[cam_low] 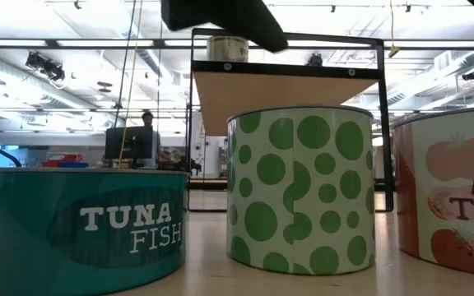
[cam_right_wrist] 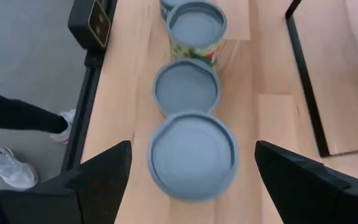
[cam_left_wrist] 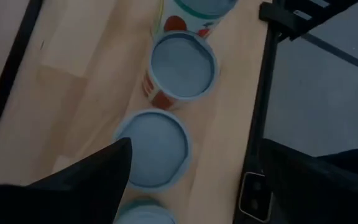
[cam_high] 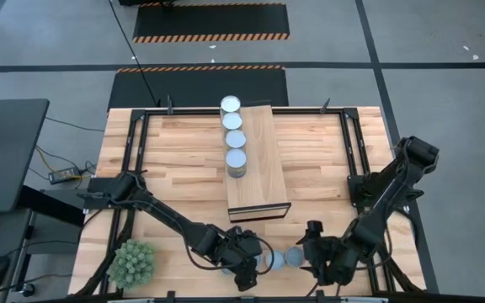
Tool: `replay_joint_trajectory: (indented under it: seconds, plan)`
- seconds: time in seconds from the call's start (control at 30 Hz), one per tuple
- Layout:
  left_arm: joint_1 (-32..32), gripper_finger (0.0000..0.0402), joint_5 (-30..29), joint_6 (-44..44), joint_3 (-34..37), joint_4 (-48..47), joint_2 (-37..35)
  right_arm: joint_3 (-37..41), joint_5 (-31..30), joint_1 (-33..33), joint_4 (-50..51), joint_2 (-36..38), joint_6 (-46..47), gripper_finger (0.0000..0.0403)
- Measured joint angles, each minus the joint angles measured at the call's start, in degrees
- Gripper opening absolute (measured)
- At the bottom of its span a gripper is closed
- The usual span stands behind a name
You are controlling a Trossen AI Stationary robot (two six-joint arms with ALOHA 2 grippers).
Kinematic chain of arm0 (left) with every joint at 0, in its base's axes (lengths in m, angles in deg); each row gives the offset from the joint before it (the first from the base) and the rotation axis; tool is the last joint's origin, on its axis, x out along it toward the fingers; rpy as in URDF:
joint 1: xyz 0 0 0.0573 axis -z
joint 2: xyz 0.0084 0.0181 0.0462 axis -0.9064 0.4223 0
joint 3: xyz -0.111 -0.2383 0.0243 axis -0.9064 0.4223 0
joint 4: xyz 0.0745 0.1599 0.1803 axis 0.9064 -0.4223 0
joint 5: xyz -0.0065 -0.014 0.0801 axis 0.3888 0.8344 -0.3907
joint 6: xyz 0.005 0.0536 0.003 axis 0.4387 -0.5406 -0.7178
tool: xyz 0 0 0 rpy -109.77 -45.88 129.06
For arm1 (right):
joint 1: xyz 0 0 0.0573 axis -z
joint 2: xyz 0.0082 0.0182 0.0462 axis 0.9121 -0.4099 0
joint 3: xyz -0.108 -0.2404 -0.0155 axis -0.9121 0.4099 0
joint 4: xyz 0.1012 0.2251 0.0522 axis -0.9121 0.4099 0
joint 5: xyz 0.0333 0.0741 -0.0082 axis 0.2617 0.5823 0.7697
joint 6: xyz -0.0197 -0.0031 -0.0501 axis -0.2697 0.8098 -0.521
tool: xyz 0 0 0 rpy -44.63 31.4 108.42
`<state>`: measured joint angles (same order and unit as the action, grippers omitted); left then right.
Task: Pick and place cans onto a shelf
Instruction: Put the canned mixed vegetables on the shelf
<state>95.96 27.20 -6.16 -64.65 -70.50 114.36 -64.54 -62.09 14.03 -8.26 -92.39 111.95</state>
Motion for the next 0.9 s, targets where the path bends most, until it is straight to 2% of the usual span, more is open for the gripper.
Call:
replay_joint_trajectory:
  seconds: [0.37,0.63,0.9]
  plan:
    - [0.02,0.0354,-0.85,-0.05,-5.25,-8.39,0.0,-3.66,4.32,2.9,0.3,-6.6,0.34,0.036]
    - [0.02,0.0354,-0.85,-0.42,-5.92,-9.62,-0.02,-3.68,2.21,2.78,0.61,-6.54,0.1,0.0364]
    - [0.02,0.0354,-0.66,-0.39,-5.91,-10.01,-0.02,-3.68,2.64,2.65,-1.3,-9.06,-0.29,0.0364]
